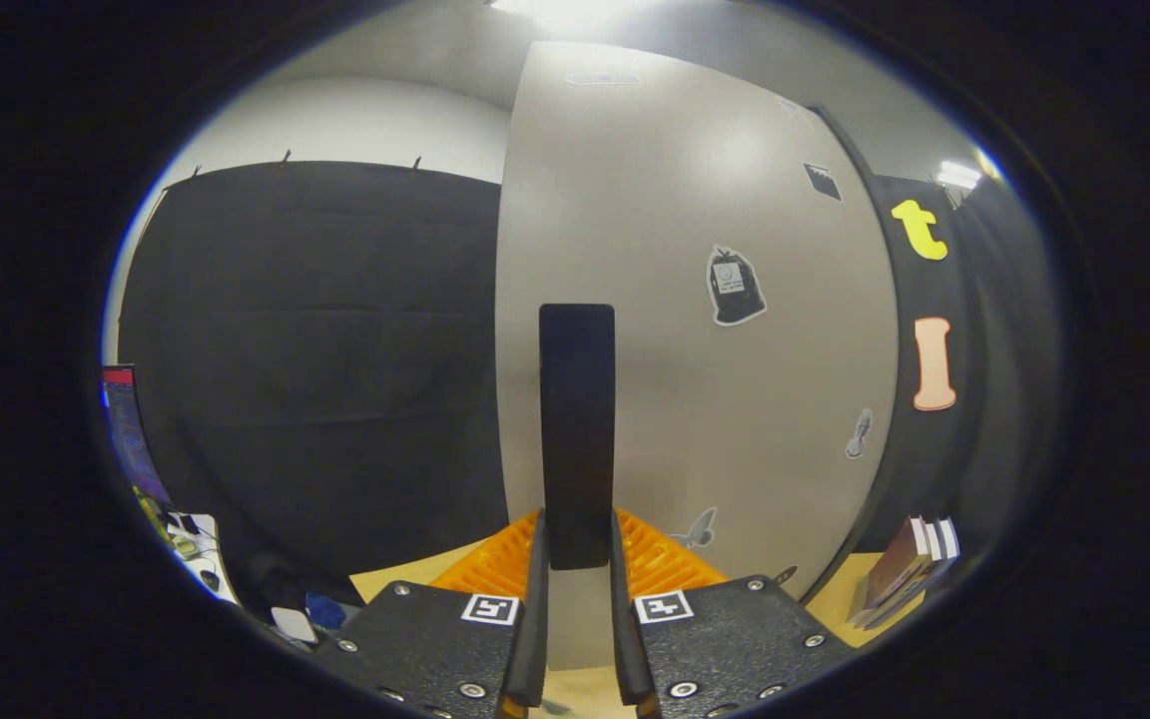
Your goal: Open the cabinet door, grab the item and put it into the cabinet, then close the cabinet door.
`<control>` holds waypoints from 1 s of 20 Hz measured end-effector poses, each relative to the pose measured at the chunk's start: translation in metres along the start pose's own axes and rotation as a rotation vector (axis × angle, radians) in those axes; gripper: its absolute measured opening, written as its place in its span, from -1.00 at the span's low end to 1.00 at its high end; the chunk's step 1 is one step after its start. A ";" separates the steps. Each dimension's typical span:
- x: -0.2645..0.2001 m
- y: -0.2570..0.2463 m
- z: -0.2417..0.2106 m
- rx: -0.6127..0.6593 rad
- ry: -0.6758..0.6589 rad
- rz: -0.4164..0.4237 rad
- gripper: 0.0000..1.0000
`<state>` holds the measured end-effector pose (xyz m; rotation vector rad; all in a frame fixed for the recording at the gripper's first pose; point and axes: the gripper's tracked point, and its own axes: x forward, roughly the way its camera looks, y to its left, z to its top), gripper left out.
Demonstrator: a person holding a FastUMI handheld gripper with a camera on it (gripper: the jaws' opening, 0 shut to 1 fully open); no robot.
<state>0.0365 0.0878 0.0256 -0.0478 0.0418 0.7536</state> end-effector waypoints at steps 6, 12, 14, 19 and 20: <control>-0.023 -0.011 0.002 0.005 -0.004 0.024 -0.44; -0.052 -0.029 -0.001 0.030 0.011 -0.013 -0.45; -0.062 -0.030 -0.003 0.029 0.013 -0.031 -0.46; -0.081 -0.040 -0.013 0.042 0.029 -0.075 -0.47; -0.086 -0.045 -0.014 0.047 0.029 -0.092 -0.48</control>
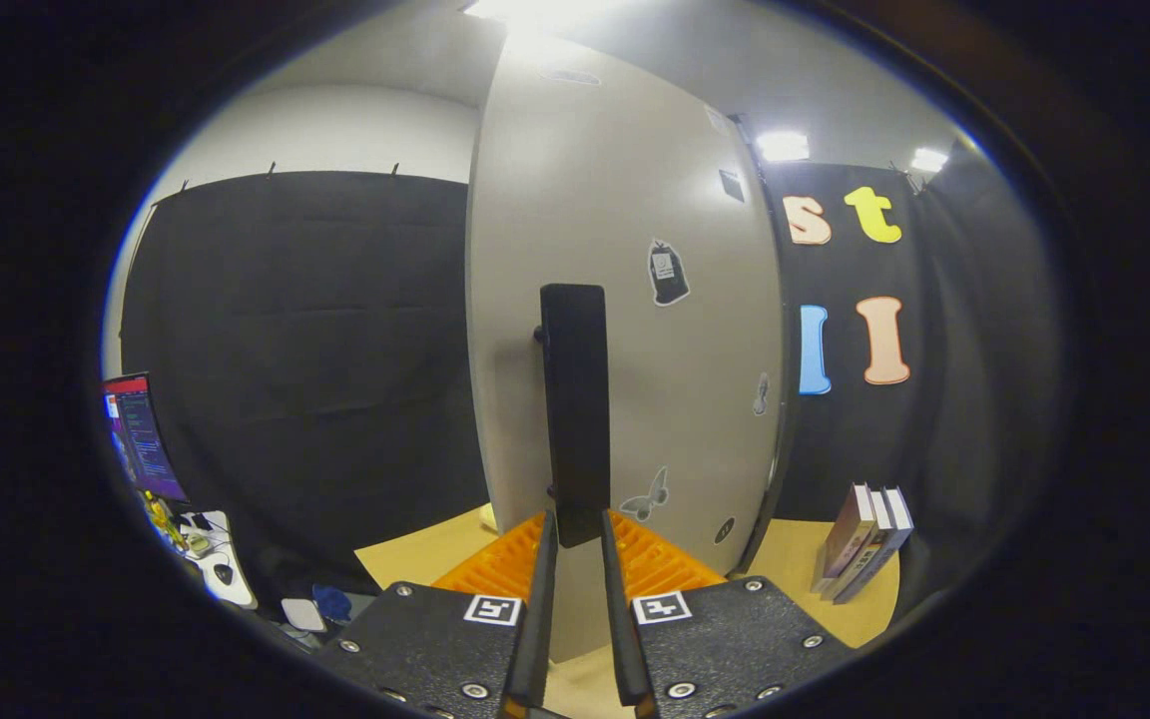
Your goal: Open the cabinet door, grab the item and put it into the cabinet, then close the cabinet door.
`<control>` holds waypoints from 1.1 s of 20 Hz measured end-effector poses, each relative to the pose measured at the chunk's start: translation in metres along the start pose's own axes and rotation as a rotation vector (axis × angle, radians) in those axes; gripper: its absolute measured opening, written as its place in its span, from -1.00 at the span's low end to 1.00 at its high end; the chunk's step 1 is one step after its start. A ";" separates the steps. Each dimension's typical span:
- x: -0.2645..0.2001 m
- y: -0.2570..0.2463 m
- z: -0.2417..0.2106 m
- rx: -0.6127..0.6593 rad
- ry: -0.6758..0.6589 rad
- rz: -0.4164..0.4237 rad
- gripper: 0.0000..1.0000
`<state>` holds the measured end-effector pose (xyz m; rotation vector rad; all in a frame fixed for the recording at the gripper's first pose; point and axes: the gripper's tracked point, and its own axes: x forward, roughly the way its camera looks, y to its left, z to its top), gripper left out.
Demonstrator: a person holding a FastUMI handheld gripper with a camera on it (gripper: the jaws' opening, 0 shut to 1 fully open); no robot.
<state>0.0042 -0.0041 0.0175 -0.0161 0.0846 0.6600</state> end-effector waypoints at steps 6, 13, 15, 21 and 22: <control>-0.011 -0.010 0.000 0.007 -0.013 -0.053 -0.47; -0.028 -0.028 0.001 0.017 -0.033 -0.156 0.32; -0.033 -0.043 0.004 0.033 -0.046 -0.225 0.41; -0.062 -0.084 -0.001 0.119 -0.070 -0.365 0.62; -0.067 -0.091 -0.001 0.108 -0.074 -0.404 0.63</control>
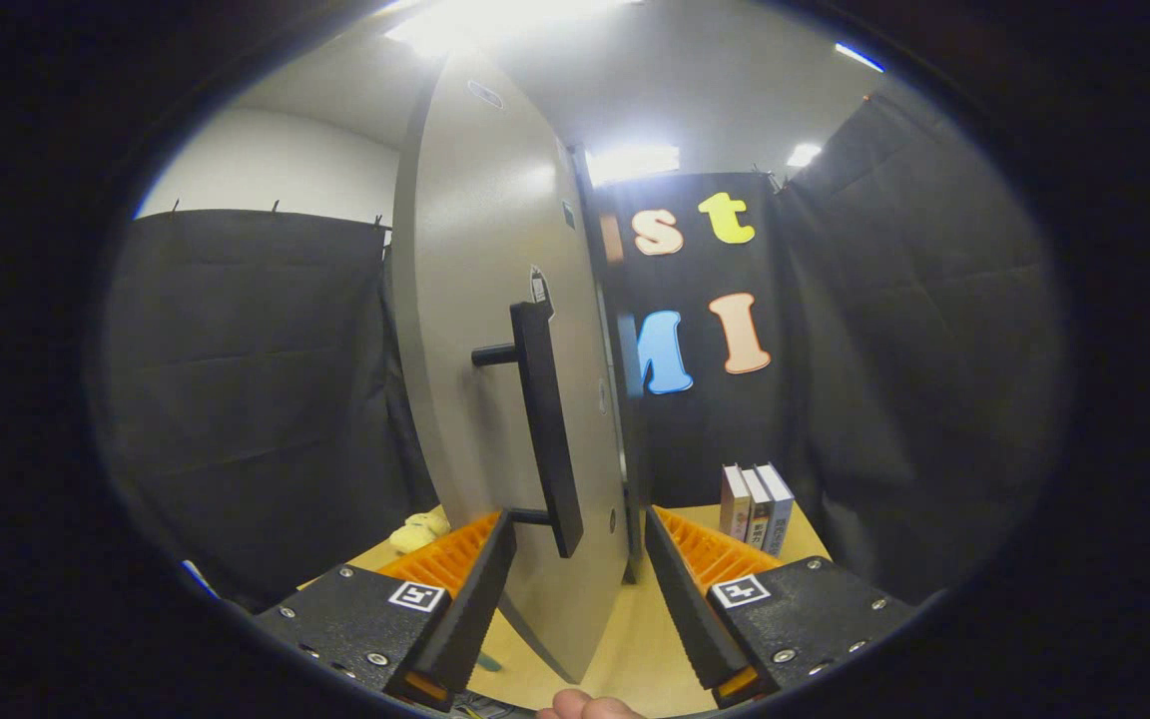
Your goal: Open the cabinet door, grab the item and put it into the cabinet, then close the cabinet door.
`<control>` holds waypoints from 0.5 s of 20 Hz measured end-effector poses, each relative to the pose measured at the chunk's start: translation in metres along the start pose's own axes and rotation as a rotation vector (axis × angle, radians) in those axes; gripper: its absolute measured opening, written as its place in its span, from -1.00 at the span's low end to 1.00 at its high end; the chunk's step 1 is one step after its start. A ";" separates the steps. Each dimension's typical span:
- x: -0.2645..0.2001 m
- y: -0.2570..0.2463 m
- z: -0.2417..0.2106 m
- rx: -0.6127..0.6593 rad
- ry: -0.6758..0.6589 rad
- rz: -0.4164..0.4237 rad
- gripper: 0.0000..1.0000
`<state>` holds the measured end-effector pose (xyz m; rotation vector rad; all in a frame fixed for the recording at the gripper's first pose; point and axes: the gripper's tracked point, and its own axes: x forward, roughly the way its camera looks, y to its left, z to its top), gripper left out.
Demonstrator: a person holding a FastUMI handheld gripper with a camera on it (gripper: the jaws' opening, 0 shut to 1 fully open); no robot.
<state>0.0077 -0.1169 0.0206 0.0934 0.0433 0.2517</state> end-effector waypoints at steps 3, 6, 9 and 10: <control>-0.005 -0.015 0.004 -0.042 -0.035 -0.081 0.67; -0.009 -0.012 -0.001 -0.036 -0.030 -0.127 0.70; -0.018 -0.010 0.002 -0.075 -0.076 -0.196 0.77; -0.022 -0.004 -0.002 -0.085 -0.088 -0.203 0.76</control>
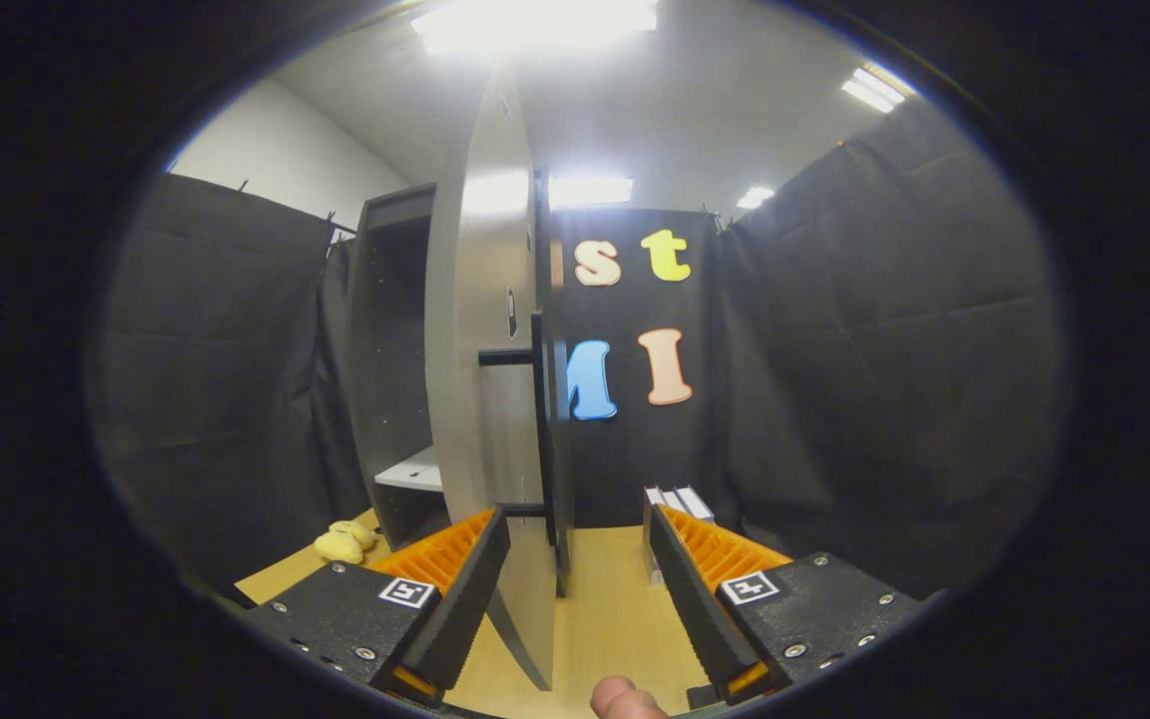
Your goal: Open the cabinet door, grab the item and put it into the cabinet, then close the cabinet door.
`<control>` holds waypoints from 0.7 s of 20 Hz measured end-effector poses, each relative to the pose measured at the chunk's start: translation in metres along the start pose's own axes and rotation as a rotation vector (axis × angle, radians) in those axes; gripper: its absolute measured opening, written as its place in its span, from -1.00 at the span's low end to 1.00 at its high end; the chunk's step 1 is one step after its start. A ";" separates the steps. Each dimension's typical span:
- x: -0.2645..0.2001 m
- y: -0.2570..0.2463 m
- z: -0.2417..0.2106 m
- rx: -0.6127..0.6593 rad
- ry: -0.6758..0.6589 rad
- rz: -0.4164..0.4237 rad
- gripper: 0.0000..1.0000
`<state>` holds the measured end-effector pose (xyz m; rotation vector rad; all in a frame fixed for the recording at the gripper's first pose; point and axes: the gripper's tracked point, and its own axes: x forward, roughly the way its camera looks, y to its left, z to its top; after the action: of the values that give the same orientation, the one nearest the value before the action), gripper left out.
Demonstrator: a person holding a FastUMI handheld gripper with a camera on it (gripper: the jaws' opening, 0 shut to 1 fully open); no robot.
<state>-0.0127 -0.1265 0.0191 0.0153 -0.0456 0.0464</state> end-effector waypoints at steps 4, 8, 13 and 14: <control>-0.020 0.034 -0.045 0.048 0.039 -0.015 0.80; -0.023 0.098 -0.110 0.133 0.099 0.006 0.80; -0.004 0.173 -0.194 0.261 0.153 0.033 0.81; 0.002 0.181 -0.215 0.252 0.173 0.031 0.81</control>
<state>-0.0089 0.0575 -0.1931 0.2622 0.1335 0.0843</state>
